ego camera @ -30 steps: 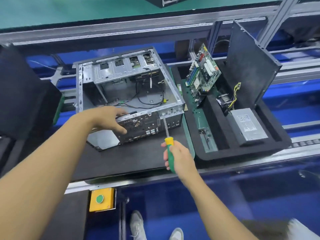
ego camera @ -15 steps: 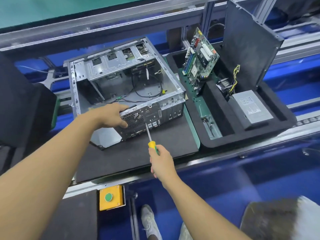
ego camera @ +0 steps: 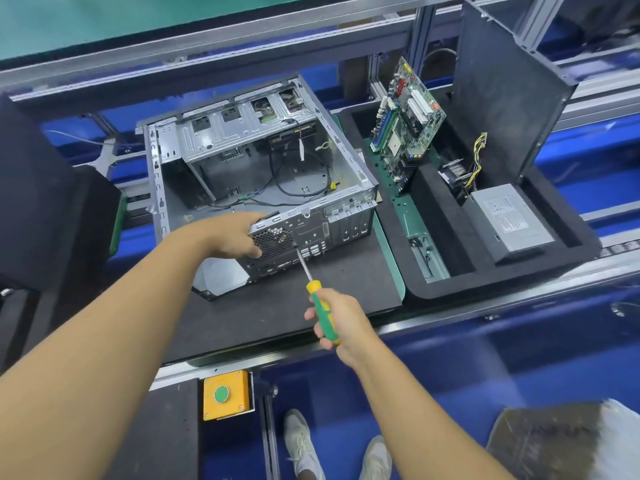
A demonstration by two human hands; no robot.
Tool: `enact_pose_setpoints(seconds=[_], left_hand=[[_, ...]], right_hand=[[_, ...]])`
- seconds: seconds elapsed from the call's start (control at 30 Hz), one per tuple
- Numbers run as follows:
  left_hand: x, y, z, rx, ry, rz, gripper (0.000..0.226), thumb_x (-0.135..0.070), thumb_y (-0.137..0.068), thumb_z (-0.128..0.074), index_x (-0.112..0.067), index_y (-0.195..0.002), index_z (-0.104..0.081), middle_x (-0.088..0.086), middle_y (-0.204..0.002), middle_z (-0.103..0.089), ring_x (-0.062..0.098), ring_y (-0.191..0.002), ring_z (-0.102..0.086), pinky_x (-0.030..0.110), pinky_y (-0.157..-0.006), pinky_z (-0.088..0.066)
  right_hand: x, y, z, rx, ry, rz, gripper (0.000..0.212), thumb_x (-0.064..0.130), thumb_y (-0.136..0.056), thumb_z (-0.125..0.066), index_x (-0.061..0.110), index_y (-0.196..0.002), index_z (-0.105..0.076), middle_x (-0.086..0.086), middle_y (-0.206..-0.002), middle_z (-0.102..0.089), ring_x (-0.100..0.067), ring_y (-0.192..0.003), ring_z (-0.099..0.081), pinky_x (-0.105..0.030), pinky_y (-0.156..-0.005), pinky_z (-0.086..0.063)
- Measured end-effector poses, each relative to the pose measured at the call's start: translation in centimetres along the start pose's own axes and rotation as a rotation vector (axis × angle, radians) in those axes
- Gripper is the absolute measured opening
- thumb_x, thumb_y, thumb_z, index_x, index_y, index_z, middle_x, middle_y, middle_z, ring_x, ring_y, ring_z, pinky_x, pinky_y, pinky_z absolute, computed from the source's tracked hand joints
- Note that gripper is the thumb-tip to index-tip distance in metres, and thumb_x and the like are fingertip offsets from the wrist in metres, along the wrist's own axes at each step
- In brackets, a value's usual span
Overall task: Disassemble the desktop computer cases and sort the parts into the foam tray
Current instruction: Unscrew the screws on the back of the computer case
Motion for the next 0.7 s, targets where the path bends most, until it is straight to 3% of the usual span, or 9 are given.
enact_pose_setpoints(seconds=[0.1, 0.23, 0.3, 0.37, 0.43, 0.53, 0.6, 0.7], left_hand=[[0.1, -0.1, -0.1, 0.016, 0.03, 0.018, 0.063, -0.004, -0.086, -0.067, -0.043, -0.133, -0.051, -0.003, -0.099, -0.072, 0.026, -0.095, -0.067, 0.043, -0.091, -0.053], [0.4, -0.4, -0.2, 0.028, 0.072, 0.058, 0.052, -0.002, -0.084, -0.067, -0.038, -0.122, -0.056, 0.002, -0.099, -0.073, 0.029, -0.096, -0.07, 0.049, -0.094, -0.055], [0.6, -0.5, -0.3, 0.053, 0.096, 0.08, 0.052, -0.001, -0.084, -0.066, -0.033, -0.124, -0.057, 0.01, -0.104, -0.073, 0.033, -0.099, -0.07, 0.052, -0.095, -0.054], [0.6, -0.7, -0.4, 0.072, 0.112, 0.095, 0.053, 0.001, -0.084, -0.065, -0.027, -0.128, -0.056, 0.017, -0.108, -0.071, 0.039, -0.103, -0.069, 0.055, -0.095, -0.054], [0.7, -0.8, -0.3, 0.067, 0.105, 0.103, 0.049, 0.003, -0.084, -0.066, -0.028, -0.121, -0.058, 0.014, -0.108, -0.072, 0.036, -0.101, -0.07, 0.054, -0.095, -0.054], [0.8, -0.8, -0.3, 0.064, 0.078, 0.113, 0.048, -0.001, -0.084, -0.068, -0.027, -0.123, -0.058, 0.01, -0.109, -0.072, 0.032, -0.101, -0.069, 0.051, -0.097, -0.053], [0.7, -0.8, -0.2, 0.066, 0.055, 0.119, 0.055, -0.004, -0.085, -0.069, -0.024, -0.134, -0.054, 0.009, -0.113, -0.07, 0.032, -0.103, -0.067, 0.051, -0.098, -0.052], [0.7, -0.7, -0.2, 0.06, 0.053, 0.116, 0.057, -0.003, -0.086, -0.069, -0.022, -0.137, -0.052, 0.009, -0.116, -0.068, 0.033, -0.105, -0.066, 0.051, -0.099, -0.051]], right_hand=[[-0.7, -0.3, 0.4, 0.307, -0.257, -0.213, 0.051, 0.034, -0.09, -0.043, -0.006, -0.107, -0.068, -0.019, -0.089, -0.068, -0.021, -0.058, -0.051, -0.026, -0.043, -0.037], [-1.6, -0.5, 0.7, 0.412, -0.41, -0.197, 0.038, 0.021, -0.092, -0.051, -0.005, -0.114, -0.066, -0.015, -0.09, -0.064, -0.021, -0.065, -0.054, -0.027, -0.049, -0.043], [-1.5, -0.4, 1.1, 0.337, -0.415, -0.143, 0.03, 0.018, -0.097, -0.05, -0.001, -0.115, -0.064, -0.01, -0.084, -0.061, -0.018, -0.064, -0.05, -0.025, -0.047, -0.038], [-0.7, -0.4, 2.0, 0.148, -0.202, 0.023, 0.017, 0.014, -0.099, -0.053, 0.007, -0.104, -0.067, -0.007, -0.081, -0.06, -0.018, -0.066, -0.046, -0.025, -0.049, -0.033], [1.2, 0.7, 2.5, -0.133, 0.24, 0.283, 0.006, 0.014, -0.094, -0.06, 0.017, -0.088, -0.06, 0.001, -0.079, -0.059, -0.018, -0.07, -0.045, -0.027, -0.055, -0.034], [2.9, 3.1, 0.7, -0.407, 0.879, 0.567, 0.022, 0.021, -0.091, -0.066, 0.022, -0.089, -0.044, 0.006, -0.083, -0.056, -0.019, -0.074, -0.049, -0.036, -0.059, -0.037], [2.4, 3.5, -0.1, -0.407, 0.936, 0.581, 0.023, 0.025, -0.095, -0.064, 0.026, -0.095, -0.04, 0.006, -0.09, -0.055, -0.02, -0.077, -0.051, -0.036, -0.061, -0.04], [1.7, 2.6, -0.1, -0.214, 0.542, 0.325, 0.019, 0.038, -0.096, -0.059, 0.025, -0.103, -0.047, 0.002, -0.084, -0.056, -0.017, -0.064, -0.05, -0.031, -0.054, -0.042]])
Point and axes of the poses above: each hand's wrist, its own y-axis away from the middle knuckle, its own z-axis out of the back of the hand, x = y × z, the point moved 6 cm from there along -y, towards the middle knuckle
